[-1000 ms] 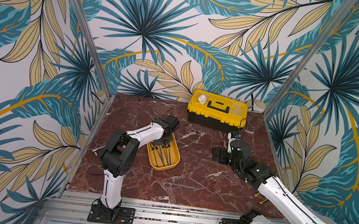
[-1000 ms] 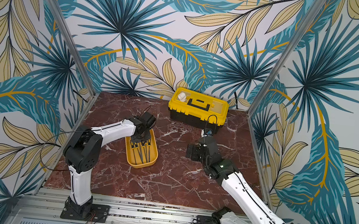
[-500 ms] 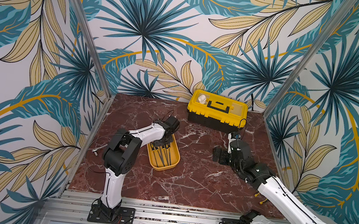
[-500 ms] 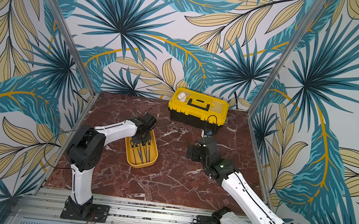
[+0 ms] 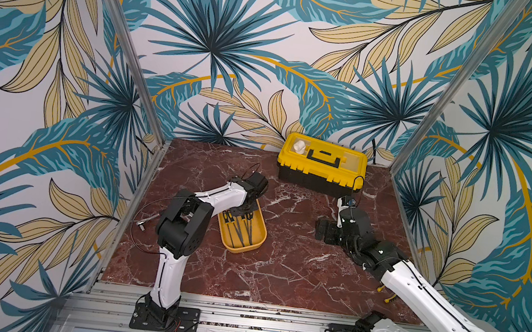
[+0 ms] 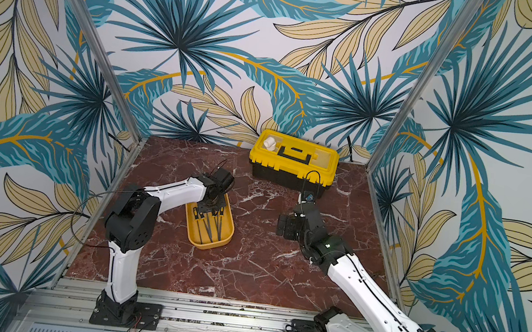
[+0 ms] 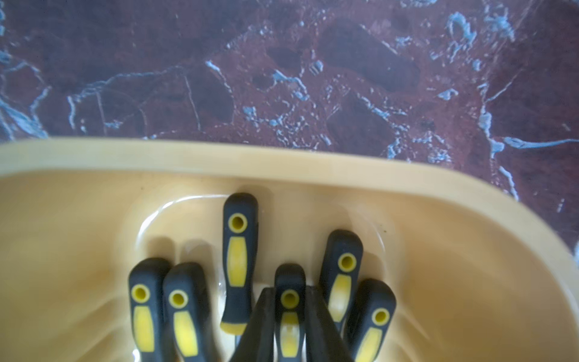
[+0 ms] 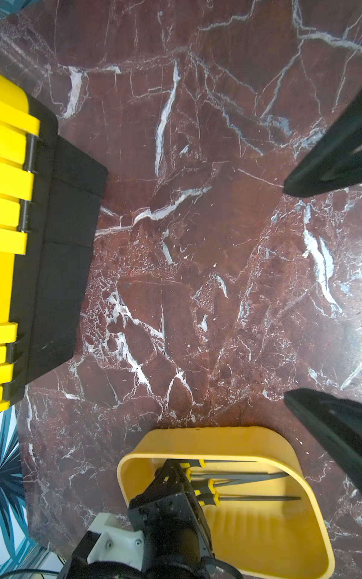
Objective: Take the file tool out of the storage box
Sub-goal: Pick up the file tool from the storage box.
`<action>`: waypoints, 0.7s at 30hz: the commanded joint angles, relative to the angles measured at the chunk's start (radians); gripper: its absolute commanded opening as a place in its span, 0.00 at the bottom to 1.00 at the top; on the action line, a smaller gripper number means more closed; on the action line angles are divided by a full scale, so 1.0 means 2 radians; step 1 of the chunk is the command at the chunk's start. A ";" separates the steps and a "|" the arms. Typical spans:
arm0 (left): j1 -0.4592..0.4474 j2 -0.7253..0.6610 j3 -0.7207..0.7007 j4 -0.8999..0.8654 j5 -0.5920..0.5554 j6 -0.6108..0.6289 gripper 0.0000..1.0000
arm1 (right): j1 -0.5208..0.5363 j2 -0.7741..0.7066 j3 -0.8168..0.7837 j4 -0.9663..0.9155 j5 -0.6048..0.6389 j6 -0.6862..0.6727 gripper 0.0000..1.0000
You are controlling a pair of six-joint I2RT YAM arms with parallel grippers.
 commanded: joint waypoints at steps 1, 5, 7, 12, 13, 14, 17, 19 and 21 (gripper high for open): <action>-0.003 0.016 0.012 -0.002 0.004 0.003 0.22 | 0.003 0.001 -0.005 -0.009 0.007 -0.003 1.00; -0.005 0.019 0.009 0.000 0.007 0.005 0.24 | 0.003 -0.002 -0.011 -0.006 0.007 0.001 1.00; -0.005 0.019 0.007 0.002 0.008 0.005 0.24 | 0.003 -0.004 -0.012 -0.006 0.007 0.001 1.00; -0.005 0.021 0.002 0.007 0.009 0.005 0.18 | 0.003 -0.009 -0.013 -0.008 0.009 0.000 1.00; -0.005 0.021 0.003 0.007 0.009 0.005 0.13 | 0.002 -0.010 -0.014 -0.008 0.010 -0.001 1.00; -0.005 0.019 0.003 0.008 0.009 0.006 0.10 | 0.003 -0.010 -0.014 -0.009 0.011 0.000 1.00; -0.005 0.009 0.000 0.016 0.012 0.010 0.08 | 0.003 -0.014 -0.015 -0.010 0.008 0.000 1.00; -0.005 -0.005 -0.008 0.032 0.021 0.021 0.08 | 0.002 -0.018 -0.017 -0.007 -0.003 -0.001 0.99; -0.005 -0.021 -0.017 0.048 0.031 0.031 0.08 | 0.004 -0.022 -0.019 0.004 -0.031 -0.007 0.99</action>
